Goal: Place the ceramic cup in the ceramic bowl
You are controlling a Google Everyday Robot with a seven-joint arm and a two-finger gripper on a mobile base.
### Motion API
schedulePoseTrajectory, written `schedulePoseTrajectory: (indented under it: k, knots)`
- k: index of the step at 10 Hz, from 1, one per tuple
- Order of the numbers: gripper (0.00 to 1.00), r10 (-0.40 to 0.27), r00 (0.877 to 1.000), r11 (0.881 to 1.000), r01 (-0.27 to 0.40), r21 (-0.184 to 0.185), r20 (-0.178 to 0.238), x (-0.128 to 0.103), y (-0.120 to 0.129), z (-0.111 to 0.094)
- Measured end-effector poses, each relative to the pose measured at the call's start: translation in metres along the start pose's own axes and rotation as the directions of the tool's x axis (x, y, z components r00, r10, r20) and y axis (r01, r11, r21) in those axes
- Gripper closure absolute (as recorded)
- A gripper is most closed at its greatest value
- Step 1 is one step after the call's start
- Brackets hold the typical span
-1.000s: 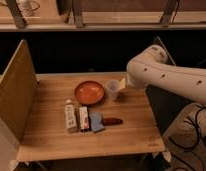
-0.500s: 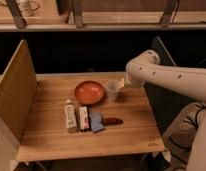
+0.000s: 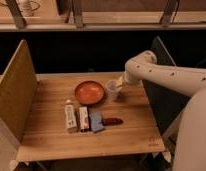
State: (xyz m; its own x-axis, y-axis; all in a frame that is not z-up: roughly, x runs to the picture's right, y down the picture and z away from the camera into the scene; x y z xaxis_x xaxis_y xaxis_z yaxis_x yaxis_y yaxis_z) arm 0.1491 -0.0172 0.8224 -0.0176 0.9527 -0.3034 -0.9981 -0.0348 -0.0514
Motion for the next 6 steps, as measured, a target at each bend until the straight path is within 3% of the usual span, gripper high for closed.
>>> schedulePoseTrajectory:
  k: [4,6]
  knots:
    - [0.35,-0.003,1.000,1.000,0.003,0.006,0.002,0.000,-0.001,0.000]
    - [0.35,-0.030,0.999,0.999,0.029,0.037,0.033,-0.010,-0.003,0.000]
